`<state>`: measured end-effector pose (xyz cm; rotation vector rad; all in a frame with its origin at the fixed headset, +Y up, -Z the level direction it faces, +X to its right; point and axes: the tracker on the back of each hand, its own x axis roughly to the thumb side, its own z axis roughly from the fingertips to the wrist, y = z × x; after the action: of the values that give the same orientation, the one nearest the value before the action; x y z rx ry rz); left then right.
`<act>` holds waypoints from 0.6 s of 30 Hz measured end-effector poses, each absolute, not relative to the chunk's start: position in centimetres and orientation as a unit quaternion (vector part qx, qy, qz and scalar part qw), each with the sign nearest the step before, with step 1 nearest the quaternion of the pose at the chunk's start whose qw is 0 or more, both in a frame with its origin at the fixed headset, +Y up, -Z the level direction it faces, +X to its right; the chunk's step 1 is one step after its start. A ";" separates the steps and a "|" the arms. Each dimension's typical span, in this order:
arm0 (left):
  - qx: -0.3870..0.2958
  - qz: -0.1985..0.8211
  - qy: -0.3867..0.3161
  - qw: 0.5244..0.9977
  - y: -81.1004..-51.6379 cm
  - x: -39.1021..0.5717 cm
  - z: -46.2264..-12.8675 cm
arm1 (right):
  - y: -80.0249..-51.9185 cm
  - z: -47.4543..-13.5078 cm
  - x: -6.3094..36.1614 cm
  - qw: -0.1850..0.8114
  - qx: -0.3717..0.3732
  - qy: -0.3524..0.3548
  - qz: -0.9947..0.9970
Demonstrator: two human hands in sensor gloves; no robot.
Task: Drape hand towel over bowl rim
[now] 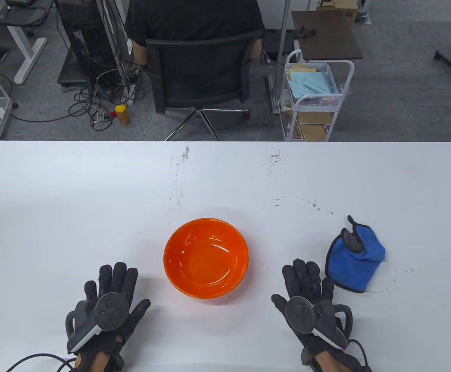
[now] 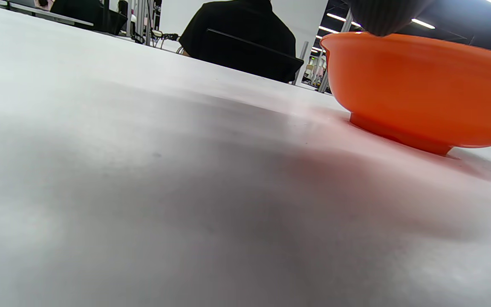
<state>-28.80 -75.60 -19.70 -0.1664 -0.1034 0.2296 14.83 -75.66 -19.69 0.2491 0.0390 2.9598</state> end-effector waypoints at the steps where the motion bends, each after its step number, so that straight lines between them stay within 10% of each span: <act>1: -0.083 0.115 -0.052 0.989 -75.6 -28.8 -19.7 | -75.7 -19.7 14.8 0.085 0.083 0.012 0.993; 18: -0.087 0.112 -0.056 0.988 -75.5 -28.6 -19.7 | -74.8 -19.6 15.7 0.079 0.035 -0.001 0.996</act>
<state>-28.61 -75.51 -19.71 -0.1740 -0.1130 0.2250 15.67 -74.83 -19.63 0.1041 -0.0023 2.9807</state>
